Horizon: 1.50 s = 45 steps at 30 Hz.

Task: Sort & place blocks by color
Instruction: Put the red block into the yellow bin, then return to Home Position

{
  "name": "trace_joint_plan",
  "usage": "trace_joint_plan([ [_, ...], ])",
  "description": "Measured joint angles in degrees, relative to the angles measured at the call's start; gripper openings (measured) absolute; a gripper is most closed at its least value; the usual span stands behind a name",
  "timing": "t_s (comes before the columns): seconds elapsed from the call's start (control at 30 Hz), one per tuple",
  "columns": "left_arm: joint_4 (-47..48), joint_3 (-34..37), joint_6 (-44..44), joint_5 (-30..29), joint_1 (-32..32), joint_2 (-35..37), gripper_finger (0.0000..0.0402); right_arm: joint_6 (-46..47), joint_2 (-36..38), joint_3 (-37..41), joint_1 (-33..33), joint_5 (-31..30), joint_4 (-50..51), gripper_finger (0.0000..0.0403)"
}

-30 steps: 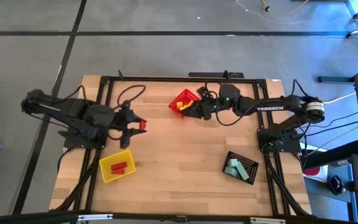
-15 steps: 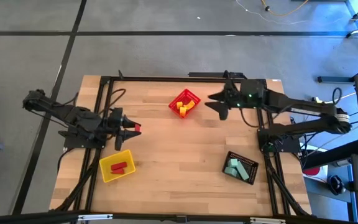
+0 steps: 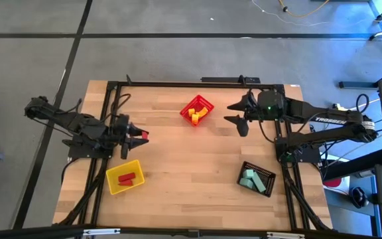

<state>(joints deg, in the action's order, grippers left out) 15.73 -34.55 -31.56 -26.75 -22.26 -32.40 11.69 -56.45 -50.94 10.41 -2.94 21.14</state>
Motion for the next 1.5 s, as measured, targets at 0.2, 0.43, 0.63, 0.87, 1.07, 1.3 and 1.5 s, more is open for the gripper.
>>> trace_joint_plan([
  [0.2,15.65,-6.54,-12.42,17.86,-0.02,-5.92,0.0161,-0.02,-0.02,0.00,0.00,-0.02,0.01,0.0249],
  [0.43,29.86,-6.72,-19.49,33.14,-7.19,-18.91,0.0161,0.01,-0.02,0.00,0.00,-0.02,0.05,0.0248],
  [0.63,28.59,-5.97,-12.68,28.48,-13.67,-28.61,0.0161,0.01,-0.02,0.00,0.00,-0.04,0.14,0.0248],
  [0.87,26.62,-5.97,-7.28,23.43,-15.30,-36.19,0.0161,0.01,-0.03,0.00,0.00,-0.07,0.19,0.0248],
  [1.07,26.65,-5.97,-7.59,22.30,-15.30,-38.59,0.0178,0.01,-0.04,0.00,0.00,-0.07,0.31,0.0248],
  [1.3,26.75,-5.96,-10.35,22.63,-13.64,-38.35,0.0205,0.01,-0.07,0.02,0.00,-0.07,1.34,0.0248],
  [1.5,26.89,-5.94,-9.16,27.83,-11.61,-38.06,0.0230,0.01,-0.07,0.02,0.00,-0.07,1.39,0.0248],
])
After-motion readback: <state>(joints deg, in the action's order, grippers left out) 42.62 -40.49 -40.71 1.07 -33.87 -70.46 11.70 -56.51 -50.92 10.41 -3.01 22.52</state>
